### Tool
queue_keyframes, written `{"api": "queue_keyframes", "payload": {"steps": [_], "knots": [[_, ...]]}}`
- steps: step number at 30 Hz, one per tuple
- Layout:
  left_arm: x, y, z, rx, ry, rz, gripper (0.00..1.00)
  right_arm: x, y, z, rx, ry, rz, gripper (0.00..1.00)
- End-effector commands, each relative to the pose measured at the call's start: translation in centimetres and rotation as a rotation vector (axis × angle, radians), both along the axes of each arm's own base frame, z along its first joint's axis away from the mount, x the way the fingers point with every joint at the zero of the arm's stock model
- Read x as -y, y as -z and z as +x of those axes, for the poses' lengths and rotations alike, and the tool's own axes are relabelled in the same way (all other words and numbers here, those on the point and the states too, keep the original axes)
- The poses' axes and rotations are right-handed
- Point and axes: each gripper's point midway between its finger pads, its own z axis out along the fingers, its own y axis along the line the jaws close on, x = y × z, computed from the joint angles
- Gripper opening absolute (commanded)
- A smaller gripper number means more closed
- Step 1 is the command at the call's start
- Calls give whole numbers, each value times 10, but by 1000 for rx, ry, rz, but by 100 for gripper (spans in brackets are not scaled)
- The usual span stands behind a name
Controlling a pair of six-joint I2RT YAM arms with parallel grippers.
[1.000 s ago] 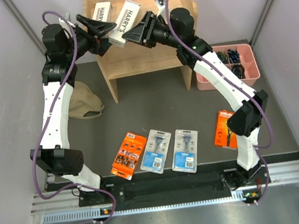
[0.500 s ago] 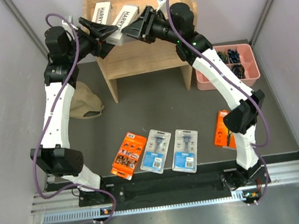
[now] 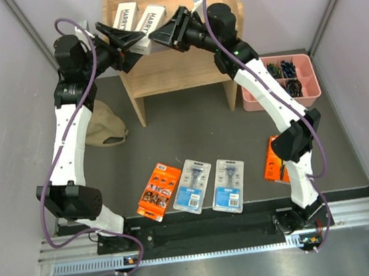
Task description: Place and organize the shaving razors onto the shelf
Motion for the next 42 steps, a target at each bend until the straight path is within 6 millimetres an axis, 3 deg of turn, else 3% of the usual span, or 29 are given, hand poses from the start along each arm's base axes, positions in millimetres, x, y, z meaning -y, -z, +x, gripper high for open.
{"api": "queue_keyframes", "payload": {"steps": [1,8,24,42], "knots": [[1,-32,-28,128,28,3,75,4,-20,5,51,13,44,46],[3,-17,-28,97,45,11,75,3,-19,7,53,8,58,46],[1,-14,-38,123,41,54,76,-3,-21,8,63,-28,107,46],[4,-31,-52,206,81,59,75,-10,-1,28,18,-21,133,52]]}}
